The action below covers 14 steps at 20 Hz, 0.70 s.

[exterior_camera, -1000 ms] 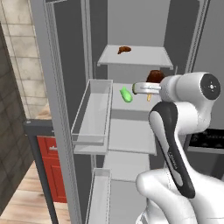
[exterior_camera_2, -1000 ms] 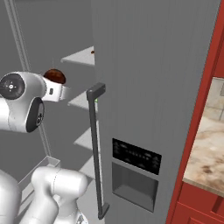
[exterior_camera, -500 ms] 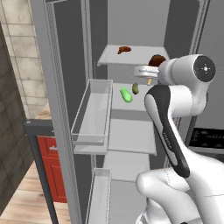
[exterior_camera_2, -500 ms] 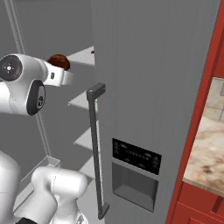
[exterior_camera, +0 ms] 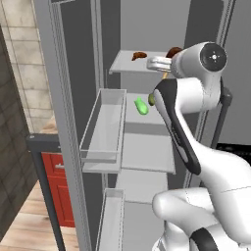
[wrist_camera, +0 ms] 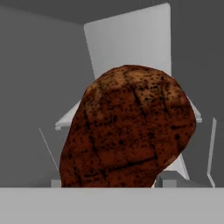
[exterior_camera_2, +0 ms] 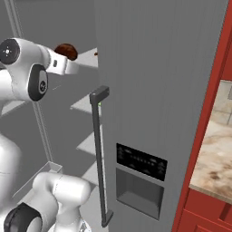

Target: Transport the steak and corn to the fridge. Place the steak on the rack containing meat and place the corn on the rack containing the vegetable, ensuring meats and vegetables are on different racks.

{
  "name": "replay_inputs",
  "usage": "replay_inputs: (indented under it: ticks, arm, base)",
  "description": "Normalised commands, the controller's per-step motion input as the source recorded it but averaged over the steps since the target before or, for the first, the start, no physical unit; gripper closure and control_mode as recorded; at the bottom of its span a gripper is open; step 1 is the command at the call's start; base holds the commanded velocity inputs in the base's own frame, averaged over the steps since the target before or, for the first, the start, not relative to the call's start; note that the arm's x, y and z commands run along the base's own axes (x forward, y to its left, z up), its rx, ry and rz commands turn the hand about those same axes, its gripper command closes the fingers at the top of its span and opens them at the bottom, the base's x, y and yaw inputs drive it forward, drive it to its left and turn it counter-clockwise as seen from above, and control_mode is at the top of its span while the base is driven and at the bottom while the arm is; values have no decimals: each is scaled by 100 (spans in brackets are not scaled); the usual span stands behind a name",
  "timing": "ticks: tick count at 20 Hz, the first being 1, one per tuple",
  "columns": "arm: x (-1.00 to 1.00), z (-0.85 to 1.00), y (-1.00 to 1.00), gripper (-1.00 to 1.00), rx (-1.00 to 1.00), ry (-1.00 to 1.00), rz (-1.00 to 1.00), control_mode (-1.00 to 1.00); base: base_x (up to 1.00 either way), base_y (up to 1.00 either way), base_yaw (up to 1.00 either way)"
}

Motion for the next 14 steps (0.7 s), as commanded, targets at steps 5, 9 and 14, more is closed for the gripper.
replay_inputs:
  ticks: [5,9,14]
  arm:
    - [46,-11,-33,100,0,0,0,-100]
    - [70,-13,-19,100,0,0,0,-100]
    - [70,-11,0,100,0,0,0,-100]
  base:
    - [0,0,0]
    - [0,0,0]
    - [0,0,0]
